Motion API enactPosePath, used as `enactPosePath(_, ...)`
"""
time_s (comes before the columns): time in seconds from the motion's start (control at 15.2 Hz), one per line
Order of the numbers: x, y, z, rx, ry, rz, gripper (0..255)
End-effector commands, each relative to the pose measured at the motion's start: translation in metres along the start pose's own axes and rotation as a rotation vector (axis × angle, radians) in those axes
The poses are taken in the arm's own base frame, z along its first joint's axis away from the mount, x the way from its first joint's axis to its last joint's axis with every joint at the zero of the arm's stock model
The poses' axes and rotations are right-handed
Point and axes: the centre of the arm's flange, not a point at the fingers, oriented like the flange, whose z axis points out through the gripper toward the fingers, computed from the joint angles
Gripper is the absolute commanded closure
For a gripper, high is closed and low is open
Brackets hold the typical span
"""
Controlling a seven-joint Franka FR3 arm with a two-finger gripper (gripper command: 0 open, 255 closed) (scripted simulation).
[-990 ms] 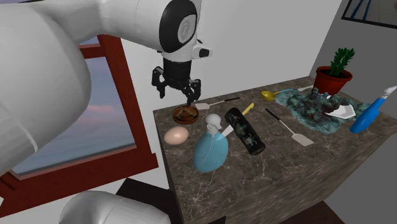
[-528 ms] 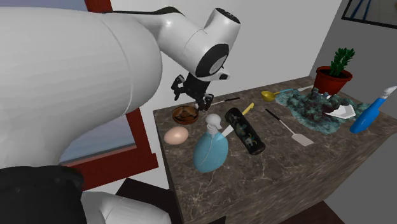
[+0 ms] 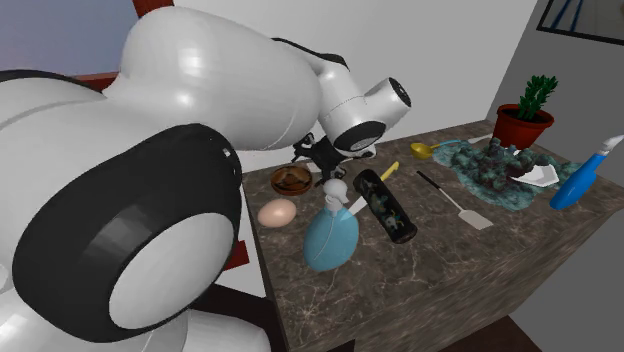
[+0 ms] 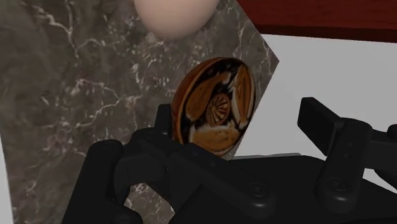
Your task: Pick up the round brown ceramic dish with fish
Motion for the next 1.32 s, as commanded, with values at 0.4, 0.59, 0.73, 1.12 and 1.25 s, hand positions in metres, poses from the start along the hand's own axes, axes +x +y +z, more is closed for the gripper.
enactPosePath(0.4,0.053,0.054,0.069,0.197,-0.005,0.082,0)
enactPosePath(0.59,0.054,0.064,0.082,0.197,-0.005,0.082,0)
enactPosePath(0.73,0.054,0.071,0.09,0.197,-0.005,0.082,0)
enactPosePath(1.12,0.055,0.072,0.093,0.197,-0.005,0.082,255)
enactPosePath(1.25,0.055,0.072,0.093,0.197,-0.005,0.082,255)
